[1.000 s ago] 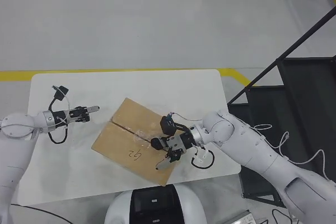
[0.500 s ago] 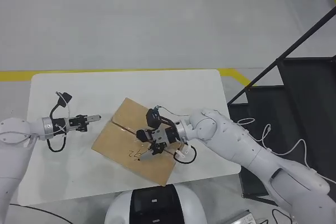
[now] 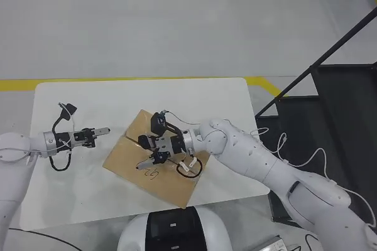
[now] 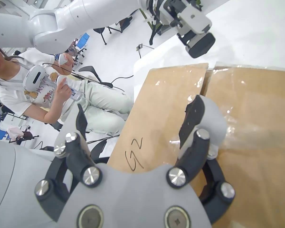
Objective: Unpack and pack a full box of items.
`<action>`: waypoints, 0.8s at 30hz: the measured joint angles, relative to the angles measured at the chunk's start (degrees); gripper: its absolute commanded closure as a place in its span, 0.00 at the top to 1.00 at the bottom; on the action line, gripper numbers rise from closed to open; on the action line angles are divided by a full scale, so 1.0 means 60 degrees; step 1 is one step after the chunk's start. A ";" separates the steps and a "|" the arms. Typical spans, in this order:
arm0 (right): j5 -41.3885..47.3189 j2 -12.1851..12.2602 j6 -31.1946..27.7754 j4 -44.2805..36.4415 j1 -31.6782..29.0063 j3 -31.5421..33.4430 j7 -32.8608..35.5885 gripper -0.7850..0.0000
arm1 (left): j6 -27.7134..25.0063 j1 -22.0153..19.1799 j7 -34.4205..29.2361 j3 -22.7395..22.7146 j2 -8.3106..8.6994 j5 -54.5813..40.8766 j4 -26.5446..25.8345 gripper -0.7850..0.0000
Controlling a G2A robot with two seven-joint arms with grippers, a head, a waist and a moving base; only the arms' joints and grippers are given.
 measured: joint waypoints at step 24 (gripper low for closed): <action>0.1315 0.0518 -0.0491 -0.1255 -0.0951 0.1435 0.1830 1.00 | -0.0135 -0.0416 0.0140 0.0614 -0.0158 -0.0169 0.0308 1.00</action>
